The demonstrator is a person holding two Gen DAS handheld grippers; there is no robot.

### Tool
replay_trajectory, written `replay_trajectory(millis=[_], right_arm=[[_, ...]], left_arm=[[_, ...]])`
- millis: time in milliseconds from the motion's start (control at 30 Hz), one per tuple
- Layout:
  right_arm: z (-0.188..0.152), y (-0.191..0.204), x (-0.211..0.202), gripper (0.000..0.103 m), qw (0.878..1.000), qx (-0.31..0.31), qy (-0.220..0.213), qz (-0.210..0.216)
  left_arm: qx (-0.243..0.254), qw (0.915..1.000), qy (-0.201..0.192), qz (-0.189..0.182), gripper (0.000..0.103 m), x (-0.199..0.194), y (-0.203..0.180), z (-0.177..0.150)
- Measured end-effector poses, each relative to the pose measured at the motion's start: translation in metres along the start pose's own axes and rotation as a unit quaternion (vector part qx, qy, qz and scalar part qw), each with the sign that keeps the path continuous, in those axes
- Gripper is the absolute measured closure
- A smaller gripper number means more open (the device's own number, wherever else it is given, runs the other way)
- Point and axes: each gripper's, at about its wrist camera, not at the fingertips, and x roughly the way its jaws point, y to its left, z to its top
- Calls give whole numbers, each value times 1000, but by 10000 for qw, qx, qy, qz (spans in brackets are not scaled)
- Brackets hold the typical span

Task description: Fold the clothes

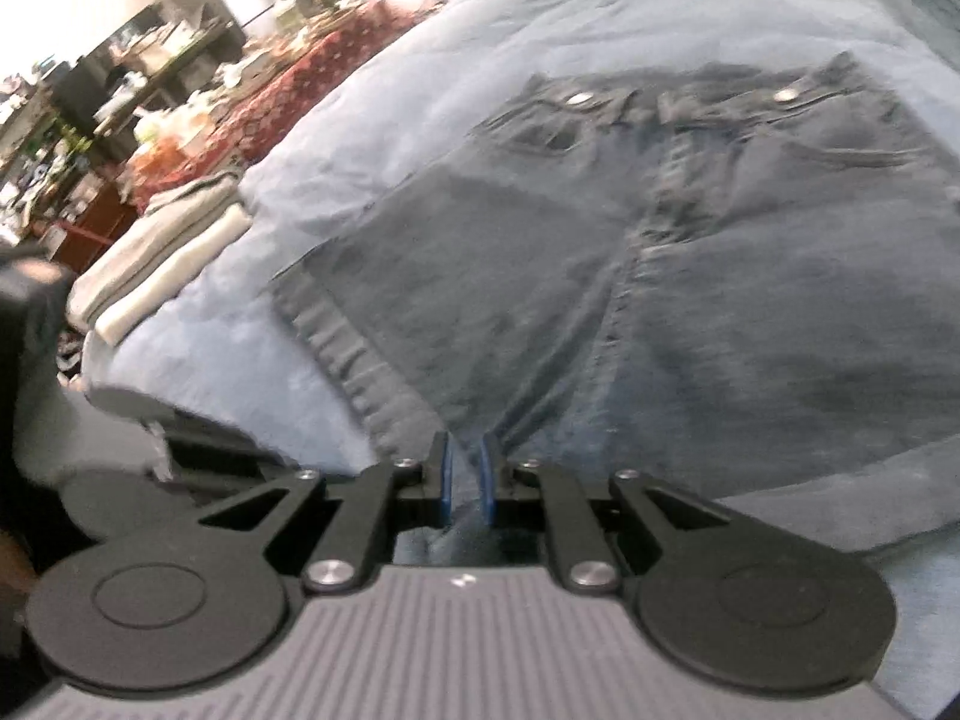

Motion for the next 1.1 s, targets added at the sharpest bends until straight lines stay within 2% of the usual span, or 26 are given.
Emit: replay_trajectory(millis=[100,133,167,200,267,333,367,433,567,633,767,933,1100], right_arm=[[-7,19,16,90,9988,-413,206,-147],[-10,27,20,85,9969,-675,223,-324],[-13,35,23,69,9939,-972,194,-485],[-16,44,25,62,9897,-1272,158,-638],[-20,60,35,62,9779,-1928,242,-775],[-21,69,44,63,9719,-2224,328,-704],[-20,70,48,65,9724,-2201,364,-682],[-14,65,51,83,9765,-1982,379,-756],[3,42,44,95,9926,-1026,342,-558],[10,32,38,95,9964,-651,294,-457],[19,16,31,94,9989,-179,191,-394],[21,13,33,94,9990,-189,211,-357],[21,12,33,93,9989,-230,227,-343]], left_arm=[[-207,9994,-56,285,102,-1,23,3],[-284,9990,-46,351,102,1,31,3],[-365,9986,-22,370,102,3,37,4],[-450,9983,1,363,102,5,42,4],[-553,9979,9,326,102,5,49,4],[-516,9982,-32,320,102,5,49,4],[-484,9983,-49,325,102,5,47,4],[-462,9985,-70,297,101,6,44,4],[-465,9988,-114,110,101,5,42,8],[-481,9987,-127,74,101,6,42,9],[-846,9961,-179,-166,100,5,51,15],[-1451,9880,-202,-498,98,4,64,24],[-1590,9853,-243,-578,98,2,70,32]])
